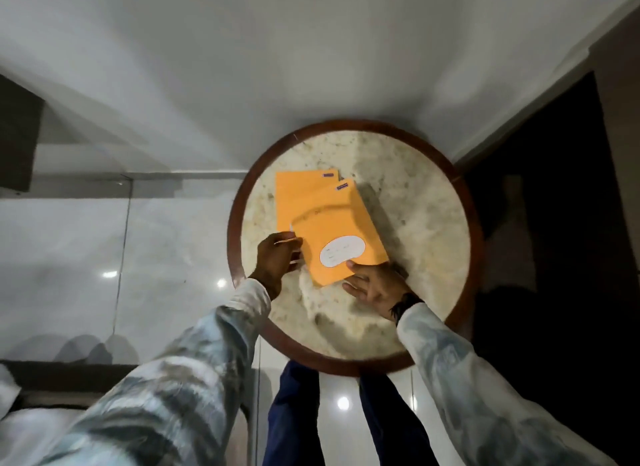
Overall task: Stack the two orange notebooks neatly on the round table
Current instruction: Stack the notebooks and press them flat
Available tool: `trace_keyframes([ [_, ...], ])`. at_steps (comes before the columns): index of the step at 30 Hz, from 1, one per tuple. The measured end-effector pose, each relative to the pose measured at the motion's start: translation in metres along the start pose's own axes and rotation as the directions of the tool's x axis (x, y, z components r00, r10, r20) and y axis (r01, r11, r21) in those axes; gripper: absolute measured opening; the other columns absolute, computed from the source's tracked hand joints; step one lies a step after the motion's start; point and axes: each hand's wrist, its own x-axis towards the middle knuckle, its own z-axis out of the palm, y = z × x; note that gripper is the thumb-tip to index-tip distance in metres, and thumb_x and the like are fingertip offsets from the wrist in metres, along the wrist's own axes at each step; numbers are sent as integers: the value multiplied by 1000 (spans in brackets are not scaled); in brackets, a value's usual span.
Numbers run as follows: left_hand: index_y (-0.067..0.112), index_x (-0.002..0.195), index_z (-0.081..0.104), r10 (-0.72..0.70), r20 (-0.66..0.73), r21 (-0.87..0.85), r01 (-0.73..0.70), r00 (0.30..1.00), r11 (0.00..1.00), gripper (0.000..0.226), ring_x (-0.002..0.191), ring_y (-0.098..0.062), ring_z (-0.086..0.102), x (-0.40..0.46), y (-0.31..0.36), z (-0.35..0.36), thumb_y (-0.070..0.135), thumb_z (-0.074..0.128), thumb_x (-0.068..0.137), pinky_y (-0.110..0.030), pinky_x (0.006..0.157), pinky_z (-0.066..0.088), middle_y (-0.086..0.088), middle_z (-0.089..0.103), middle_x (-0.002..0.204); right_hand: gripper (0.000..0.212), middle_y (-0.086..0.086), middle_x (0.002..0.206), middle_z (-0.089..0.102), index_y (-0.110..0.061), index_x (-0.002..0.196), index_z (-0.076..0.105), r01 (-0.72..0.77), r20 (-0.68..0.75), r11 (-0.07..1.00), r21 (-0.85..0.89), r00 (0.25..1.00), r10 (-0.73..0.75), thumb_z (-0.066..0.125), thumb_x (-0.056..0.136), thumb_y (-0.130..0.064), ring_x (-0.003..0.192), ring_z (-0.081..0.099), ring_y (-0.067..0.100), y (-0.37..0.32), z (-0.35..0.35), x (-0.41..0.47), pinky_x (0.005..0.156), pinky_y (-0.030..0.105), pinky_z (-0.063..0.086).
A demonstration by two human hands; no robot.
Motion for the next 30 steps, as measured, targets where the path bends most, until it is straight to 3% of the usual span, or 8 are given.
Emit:
trace_keyframes([
  [4,-6,114,63,140,-60,5,-140,988,990,27,77,-31,63,40,28,-10,-14,44,97,-45,75,58,-24,66,100,23,8,121,69,-7,121,64,74,-21,995,-70,997,-76,64,98,-11,101,70,28,-18,33,35,72,35,62],
  [8,-3,115,65,149,-32,22,-148,988,989,32,79,-31,57,72,44,-16,-10,37,102,-38,67,53,-22,64,99,20,8,81,74,-10,97,76,139,-178,945,-297,964,-197,84,82,-22,61,69,17,-29,58,61,57,28,58],
  [12,-3,126,66,182,-29,190,-173,983,966,35,83,-27,59,89,49,-17,-2,44,99,-43,83,57,-25,70,102,38,7,61,72,-5,75,74,-2,-285,818,-576,938,-198,78,82,-42,45,65,19,-23,70,71,44,26,54],
  [15,4,130,66,235,-48,391,-198,971,899,37,98,-32,71,91,49,-19,5,59,94,-41,100,59,-22,77,113,41,14,69,74,-6,65,70,23,-373,575,-818,739,-561,69,85,-41,68,69,32,-20,68,72,57,32,48],
  [18,3,127,65,307,-31,568,-236,951,788,41,113,-34,68,96,52,-17,26,72,94,-39,98,54,-16,75,115,27,12,81,72,-13,71,67,84,-302,411,-908,552,-778,70,83,-37,85,65,35,-43,76,80,66,28,41],
  [23,7,136,55,363,46,685,-294,931,666,49,121,-39,62,110,46,-11,27,72,94,-45,100,51,-19,68,129,37,15,114,69,-7,110,67,41,-176,286,-957,702,-691,75,83,-31,111,60,36,-66,81,103,88,41,52],
  [27,6,138,57,394,66,740,-310,917,597,45,123,-40,61,112,41,-10,22,67,97,-47,101,51,-19,66,134,32,16,102,70,-3,93,64,37,-179,289,-957,706,-685,76,81,-30,99,62,37,-52,77,103,72,38,49],
  [30,-2,120,63,424,35,750,-304,905,587,29,109,-45,64,109,38,-4,14,63,96,-43,81,50,-26,67,121,33,18,92,70,-9,74,53,14,-198,296,-955,714,-671,77,78,-30,90,63,38,-50,77,101,63,33,35],
])
